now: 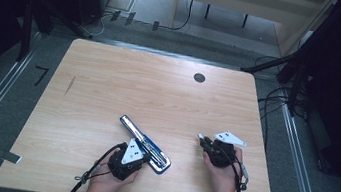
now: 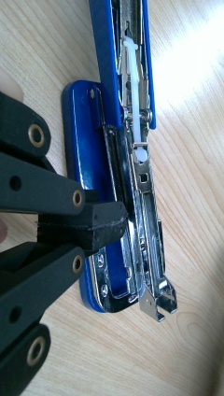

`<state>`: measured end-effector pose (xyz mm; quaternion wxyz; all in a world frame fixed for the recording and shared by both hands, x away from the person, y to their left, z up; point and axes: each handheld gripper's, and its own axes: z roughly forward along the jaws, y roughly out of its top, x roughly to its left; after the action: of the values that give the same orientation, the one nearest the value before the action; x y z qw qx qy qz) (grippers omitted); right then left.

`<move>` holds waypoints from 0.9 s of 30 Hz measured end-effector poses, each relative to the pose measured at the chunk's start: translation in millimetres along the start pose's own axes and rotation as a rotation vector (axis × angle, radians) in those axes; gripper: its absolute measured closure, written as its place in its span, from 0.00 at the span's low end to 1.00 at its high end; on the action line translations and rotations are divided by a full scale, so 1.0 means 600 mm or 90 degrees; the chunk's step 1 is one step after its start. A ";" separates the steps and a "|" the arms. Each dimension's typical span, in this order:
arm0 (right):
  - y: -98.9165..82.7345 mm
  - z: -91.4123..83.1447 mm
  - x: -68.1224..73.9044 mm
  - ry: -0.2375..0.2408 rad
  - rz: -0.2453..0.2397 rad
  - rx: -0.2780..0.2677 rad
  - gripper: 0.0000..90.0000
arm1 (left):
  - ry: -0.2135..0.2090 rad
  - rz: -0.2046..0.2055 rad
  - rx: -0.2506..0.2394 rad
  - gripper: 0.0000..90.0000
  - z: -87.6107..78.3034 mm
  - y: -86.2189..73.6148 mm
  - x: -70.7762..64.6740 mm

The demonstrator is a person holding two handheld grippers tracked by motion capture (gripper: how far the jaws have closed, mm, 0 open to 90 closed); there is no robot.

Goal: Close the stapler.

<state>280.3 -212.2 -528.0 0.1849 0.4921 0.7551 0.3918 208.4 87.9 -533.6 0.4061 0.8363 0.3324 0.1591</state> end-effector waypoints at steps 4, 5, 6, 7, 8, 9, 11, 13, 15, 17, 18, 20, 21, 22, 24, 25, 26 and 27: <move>0.004 -0.005 0.013 0.000 -0.023 0.004 0.89 | 0.001 0.001 0.001 1.00 0.000 0.000 0.000; 0.006 -0.007 0.016 0.002 -0.026 0.004 0.89 | 0.001 0.001 0.001 1.00 0.000 0.000 0.000; 0.006 -0.009 0.018 0.004 -0.026 0.005 0.89 | 0.001 0.001 0.001 1.00 0.000 0.000 0.000; 0.007 -0.010 0.020 0.009 -0.029 0.001 0.89 | 0.001 0.001 0.001 1.00 0.000 0.000 0.000; 0.008 -0.012 0.023 0.011 -0.029 0.003 0.89 | 0.001 0.001 0.001 1.00 0.000 0.000 0.000; 0.009 -0.013 0.025 0.011 -0.031 0.001 0.89 | 0.000 0.001 0.001 1.00 0.000 0.000 0.000; 0.011 -0.016 0.029 0.016 -0.032 -0.001 0.89 | 0.000 0.000 0.000 1.00 0.000 0.000 0.000; 0.012 -0.019 0.032 0.024 -0.032 -0.004 0.89 | -0.001 0.000 -0.001 1.00 0.000 0.000 0.000; 0.012 -0.020 0.034 0.029 -0.031 -0.005 0.89 | 0.000 0.000 -0.002 1.00 0.000 0.000 0.000; 0.012 -0.021 0.038 0.033 -0.034 -0.005 0.89 | 0.000 0.000 -0.001 1.00 0.000 0.000 0.000; 0.013 -0.022 0.041 0.035 -0.034 -0.004 0.89 | 0.000 -0.001 -0.002 1.00 0.000 0.000 0.000; 0.013 -0.024 0.045 0.039 -0.037 -0.005 0.89 | -0.002 -0.001 -0.001 1.00 0.000 0.000 0.000; 0.014 -0.025 0.048 0.042 -0.036 -0.004 0.89 | -0.001 -0.002 -0.001 1.00 0.000 0.000 0.000; 0.014 -0.026 0.050 0.043 -0.040 -0.005 0.89 | -0.002 -0.001 0.000 1.00 0.000 0.000 0.000; 0.015 -0.029 0.056 0.049 -0.041 -0.004 0.89 | -0.001 -0.002 -0.001 1.00 0.000 0.000 0.000; 0.016 -0.030 0.058 0.052 -0.045 -0.005 0.89 | -0.001 -0.002 -0.001 1.00 0.000 0.000 0.000; 0.016 -0.032 0.061 0.053 -0.046 -0.005 0.89 | -0.001 -0.001 -0.001 1.00 0.000 0.000 0.000; 0.017 -0.033 0.064 0.057 -0.048 -0.006 0.89 | -0.002 -0.002 -0.002 1.00 0.000 0.000 0.000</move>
<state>256.2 -184.0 -503.8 0.1681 0.4442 0.7789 0.4096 208.6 88.0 -533.8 0.4082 0.8353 0.3329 0.1576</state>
